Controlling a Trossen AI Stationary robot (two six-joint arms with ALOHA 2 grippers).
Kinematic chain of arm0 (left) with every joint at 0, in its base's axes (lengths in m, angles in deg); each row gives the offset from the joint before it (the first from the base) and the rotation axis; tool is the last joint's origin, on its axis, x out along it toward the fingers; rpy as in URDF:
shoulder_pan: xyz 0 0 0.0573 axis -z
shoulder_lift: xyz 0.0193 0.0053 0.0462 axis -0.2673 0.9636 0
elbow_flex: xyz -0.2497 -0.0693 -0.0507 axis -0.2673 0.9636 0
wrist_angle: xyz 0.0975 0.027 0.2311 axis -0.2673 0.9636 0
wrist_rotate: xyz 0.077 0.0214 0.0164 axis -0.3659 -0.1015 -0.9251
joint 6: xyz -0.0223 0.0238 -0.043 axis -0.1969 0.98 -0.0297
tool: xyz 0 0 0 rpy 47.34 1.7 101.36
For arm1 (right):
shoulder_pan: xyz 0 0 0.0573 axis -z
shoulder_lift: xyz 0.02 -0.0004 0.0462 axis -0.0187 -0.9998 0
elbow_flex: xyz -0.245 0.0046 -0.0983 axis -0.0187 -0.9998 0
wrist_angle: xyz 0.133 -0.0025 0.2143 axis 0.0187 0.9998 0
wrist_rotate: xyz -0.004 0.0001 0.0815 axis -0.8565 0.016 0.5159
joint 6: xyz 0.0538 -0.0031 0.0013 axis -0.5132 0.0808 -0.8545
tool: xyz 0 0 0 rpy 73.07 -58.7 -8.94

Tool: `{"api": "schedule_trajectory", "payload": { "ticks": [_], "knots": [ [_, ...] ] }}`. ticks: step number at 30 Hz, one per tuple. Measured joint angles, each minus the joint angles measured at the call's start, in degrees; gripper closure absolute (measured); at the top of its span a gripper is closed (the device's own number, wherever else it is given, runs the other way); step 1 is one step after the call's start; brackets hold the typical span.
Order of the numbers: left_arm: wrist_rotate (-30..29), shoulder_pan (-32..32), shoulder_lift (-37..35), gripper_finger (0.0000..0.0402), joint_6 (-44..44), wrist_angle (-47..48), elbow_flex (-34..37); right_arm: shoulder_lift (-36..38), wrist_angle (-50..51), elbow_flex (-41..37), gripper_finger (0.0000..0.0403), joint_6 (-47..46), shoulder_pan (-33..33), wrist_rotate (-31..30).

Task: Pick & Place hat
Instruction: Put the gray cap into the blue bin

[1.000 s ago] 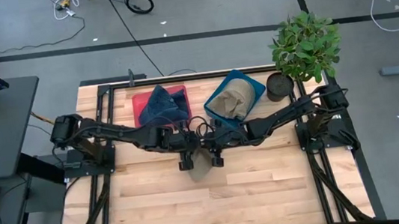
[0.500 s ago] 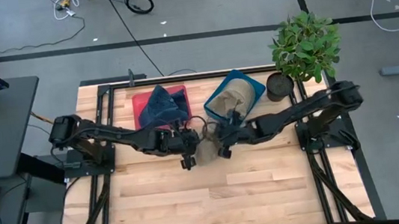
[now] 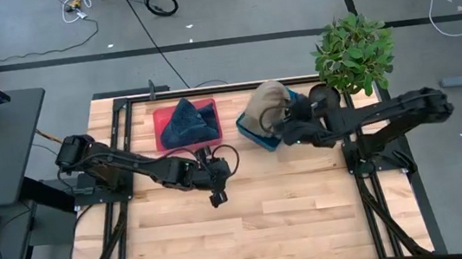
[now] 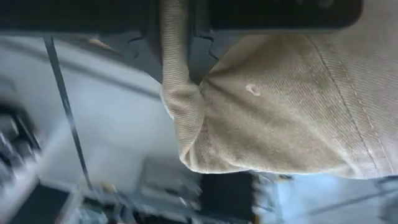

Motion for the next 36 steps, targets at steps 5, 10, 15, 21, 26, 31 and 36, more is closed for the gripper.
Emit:
{"api": "schedule_trajectory", "payload": {
  "ticks": [5, 10, 15, 21, 26, 31, 36],
  "knots": [
    [0.0, -0.6, 0.0, 0.0230, 0.0, 0.0, 0.0, -4.2, 3.0, -3.3, 0.0367, -14.0, 5.4, 4.0],
    [0.0, -0.9, 0.0, 0.0230, 0.0, 0.2, 0.0, -10.1, -0.4, -6.6, 0.0367, -24.7, 10.0, 8.5],
    [0.0, -0.9, 0.0, 0.0230, 0.0, 0.3, 0.0, -15.9, -6.4, -6.9, 0.0367, -26.0, 12.2, 11.6],
    [0.0, -0.9, 0.0, 0.0230, 0.0, 0.4, 0.0, -19.4, -10.9, -6.9, 0.0353, -17.3, 12.7, 15.1],
    [0.0, -0.9, 0.1, 0.0230, 0.0, 0.5, 0.1, -17.9, -9.9, -6.9, 0.0309, -13.6, 12.6, 17.2],
    [0.0, -0.9, 0.1, 0.0230, 0.0, 0.6, 0.1, -13.1, -9.3, -6.9, 0.0266, -8.2, 12.0, 24.4],
    [0.0, -0.9, 0.1, 0.0230, 0.0, 0.7, 0.1, -5.4, -9.5, -6.9, 0.0239, -2.1, 11.5, 29.9]
  ]
}}
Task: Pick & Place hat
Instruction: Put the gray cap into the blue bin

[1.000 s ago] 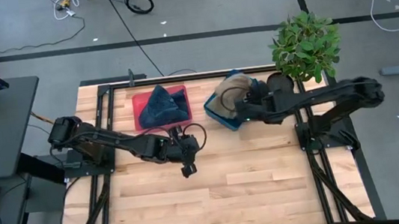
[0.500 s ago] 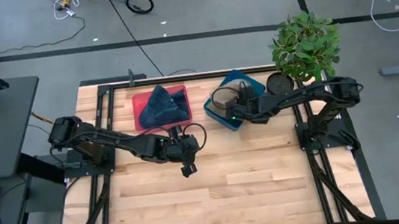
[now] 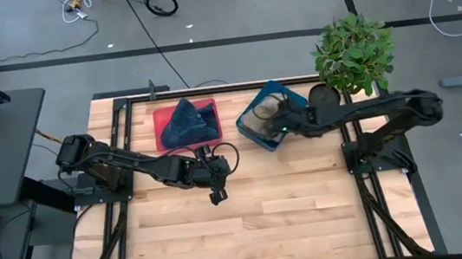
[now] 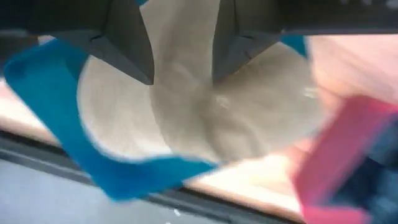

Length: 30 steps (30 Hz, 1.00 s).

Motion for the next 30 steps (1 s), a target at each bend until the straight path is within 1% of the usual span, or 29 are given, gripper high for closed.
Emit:
{"api": "schedule_trajectory", "payload": {
  "ticks": [6, 9, 11, 12, 14, 17, 18, 19, 22, 27, 30],
  "knots": [
    [0.0, 0.0, 0.0, 0.0230, 0.0, 0.1, 0.0, 8.1, -2.6, 0.0, 0.0238, 7.3, 0.5, -1.3],
    [0.0, 0.0, 0.0, 0.0230, 0.0, 0.1, 0.0, 9.6, -4.6, 0.0, 0.0247, 10.6, 1.3, -2.0],
    [0.0, 0.0, 0.0, 0.0230, 0.1, 0.1, 0.0, 9.4, -6.3, 0.0, 0.0259, 15.1, 2.2, -2.6],
    [0.0, -0.1, 0.0, 0.0230, 0.4, 0.1, 0.0, 8.9, -7.1, 0.0, 0.0270, 16.9, 2.8, -2.5],
    [0.0, -0.2, 0.0, 0.0230, 0.6, 0.1, 0.0, 7.7, -8.0, 0.0, 0.0300, 18.5, 3.9, -0.1],
    [0.0, -0.2, 0.0, 0.0230, 0.6, 0.1, 0.0, 5.1, -10.5, 0.0, 0.0368, 21.3, 5.0, 3.1],
    [0.0, -0.2, 0.0, 0.0230, 0.6, 0.1, 0.0, 4.0, -11.3, 0.0, 0.0385, 22.4, 5.4, 4.0],
    [0.0, -0.2, 0.0, 0.0230, 0.6, 0.1, 0.0, 3.0, -12.4, 0.0, 0.0393, 23.6, 5.8, 4.6],
    [0.0, -0.2, 0.0, 0.0230, 0.6, 0.0, 0.0, -0.7, -14.7, 0.0, 0.0388, 23.4, 7.2, 5.9],
    [-0.1, -0.2, 0.0, 0.0230, 0.4, 0.0, 0.0, -8.3, -15.3, 0.0, 0.0399, 23.2, 8.8, 6.7],
    [-1.4, -0.2, 0.0, 0.0235, 0.4, 0.0, 0.0, -12.7, -15.4, 0.0, 0.0399, 20.7, 9.6, 8.9]
  ]
}}
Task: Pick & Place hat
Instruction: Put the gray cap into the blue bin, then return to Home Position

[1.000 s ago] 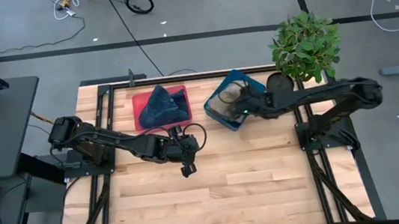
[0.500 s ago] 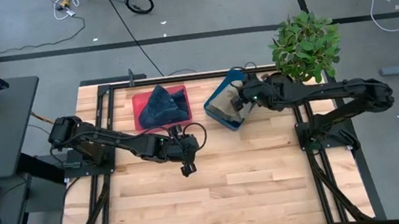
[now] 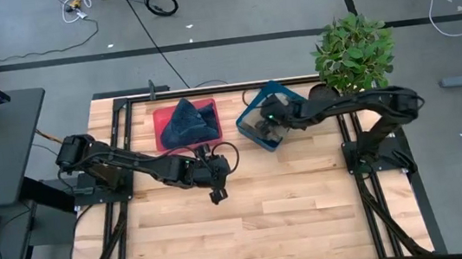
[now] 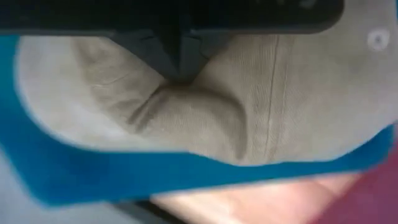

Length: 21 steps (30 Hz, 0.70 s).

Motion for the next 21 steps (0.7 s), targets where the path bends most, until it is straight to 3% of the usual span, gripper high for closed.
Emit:
{"api": "schedule_trajectory", "payload": {
  "ticks": [10, 17, 21],
  "knots": [
    [-1.5, 0.0, 0.0, 0.0269, -0.1, 0.0, 0.0, -7.0, 1.0, 0.3, 0.0400, -2.8, 0.1, 4.3],
    [-2.7, 0.0, -3.1, 0.0280, 1.2, 4.3, 0.0, 3.5, 3.5, -0.2, 0.0398, -1.7, 0.0, 8.0],
    [-6.6, 0.1, -6.0, 0.0280, -6.0, 8.3, 0.0, 12.7, 4.4, -0.1, 0.0386, -0.2, -0.1, 8.1]
  ]
}}
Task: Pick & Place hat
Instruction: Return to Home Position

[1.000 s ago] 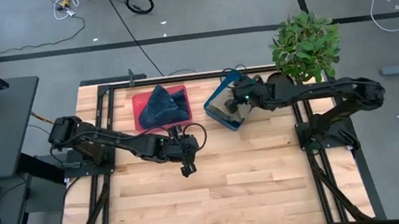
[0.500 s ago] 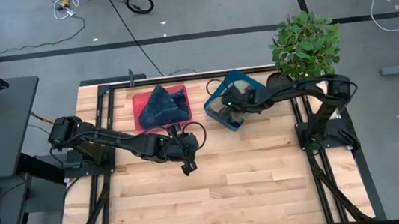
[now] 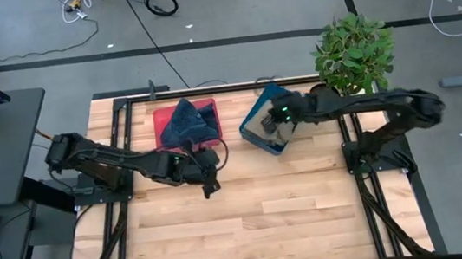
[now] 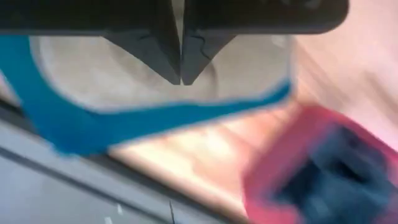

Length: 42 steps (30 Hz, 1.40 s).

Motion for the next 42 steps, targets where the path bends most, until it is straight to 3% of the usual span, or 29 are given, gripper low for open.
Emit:
{"api": "schedule_trajectory", "payload": {
  "ticks": [9, 15, 21, 26, 30, 36, 39, 42],
  "knots": [
    [-3.9, 1.0, -11.0, 0.0280, -1.8, 5.6, 0.0, 19.7, 1.1, 0.0, 0.0374, 2.9, -4.6, 0.2],
    [-8.2, 0.0, -21.9, 0.0280, 4.1, 9.3, 0.0, 28.4, 4.4, 0.1, 0.0374, 10.6, -8.0, 0.2],
    [-4.0, -2.1, -34.8, 0.0280, 4.1, 10.4, 4.5, 35.0, 12.4, 0.1, 0.0374, 12.0, -8.6, 0.1],
    [0.8, -2.7, -43.8, 0.0280, 3.2, -0.1, 16.2, 39.8, 8.1, -5.0, 0.0375, 11.9, -8.6, 1.2],
    [1.5, -2.8, -47.7, 0.0280, 2.4, -10.5, 25.3, 44.0, -2.7, -12.9, 0.0383, 11.8, -8.6, 9.0],
    [7.1, -2.5, -48.7, 0.0280, 0.1, -26.0, 34.6, 48.1, -19.9, -25.4, 0.0396, 9.8, -9.7, 20.2],
    [7.9, -2.2, -48.0, 0.0280, 0.1, -34.0, 38.6, 49.4, -22.1, -29.9, 0.0397, 10.4, -11.0, 20.6],
    [7.6, -2.4, -48.1, 0.0280, 0.6, -35.7, 40.4, 51.2, -24.1, -32.8, 0.0394, 11.8, -12.1, 20.7]
  ]
}}
